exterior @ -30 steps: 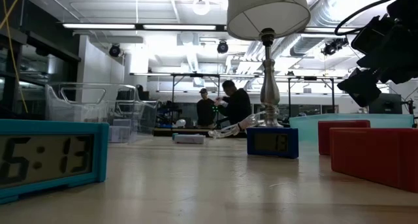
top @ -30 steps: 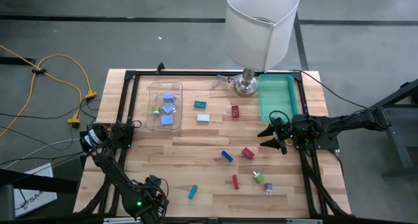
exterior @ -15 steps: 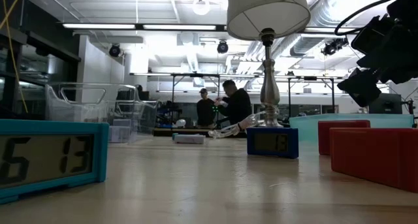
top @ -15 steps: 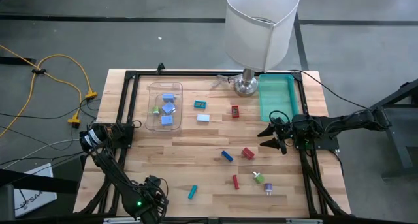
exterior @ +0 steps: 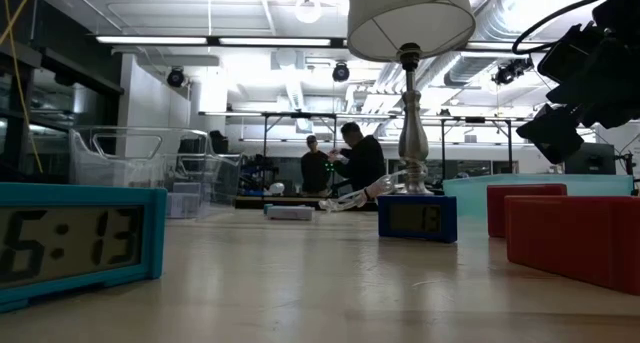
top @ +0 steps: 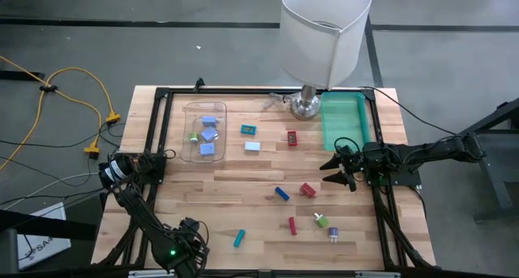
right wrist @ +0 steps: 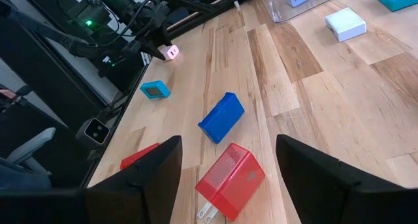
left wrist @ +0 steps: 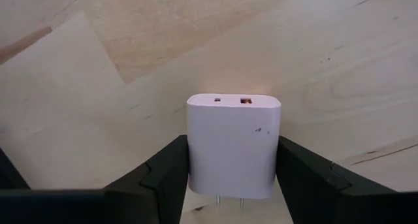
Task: Pick & Place Office items
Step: Put the pink charger adapter into the transparent bin
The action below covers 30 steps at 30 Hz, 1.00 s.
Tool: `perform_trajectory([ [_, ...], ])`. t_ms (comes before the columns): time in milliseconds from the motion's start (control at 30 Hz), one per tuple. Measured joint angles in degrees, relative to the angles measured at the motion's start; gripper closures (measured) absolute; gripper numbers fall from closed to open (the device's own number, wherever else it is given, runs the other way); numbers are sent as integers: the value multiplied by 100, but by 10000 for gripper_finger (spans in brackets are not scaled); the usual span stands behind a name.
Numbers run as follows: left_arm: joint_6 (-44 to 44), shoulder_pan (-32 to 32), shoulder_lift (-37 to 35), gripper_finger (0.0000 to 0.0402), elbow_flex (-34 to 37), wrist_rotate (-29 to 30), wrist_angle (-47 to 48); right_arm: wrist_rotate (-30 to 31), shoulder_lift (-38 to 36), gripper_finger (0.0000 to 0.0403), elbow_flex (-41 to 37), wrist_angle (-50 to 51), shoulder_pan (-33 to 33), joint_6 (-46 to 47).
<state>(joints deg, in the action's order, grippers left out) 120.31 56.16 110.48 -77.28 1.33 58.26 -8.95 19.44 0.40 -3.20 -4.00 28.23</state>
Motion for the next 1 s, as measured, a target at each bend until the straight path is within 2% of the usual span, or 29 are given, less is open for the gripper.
perform_trajectory([
  [167,-22,-2,-73,209,0,-226,49,0,0,167,0,-2,0,0],
  [333,-24,-2,-365,209,0,-211,305,0,0,167,0,-2,-1,0],
  [1000,-5,-50,-2006,209,0,8,1905,0,0,167,0,-2,-1,0],
])
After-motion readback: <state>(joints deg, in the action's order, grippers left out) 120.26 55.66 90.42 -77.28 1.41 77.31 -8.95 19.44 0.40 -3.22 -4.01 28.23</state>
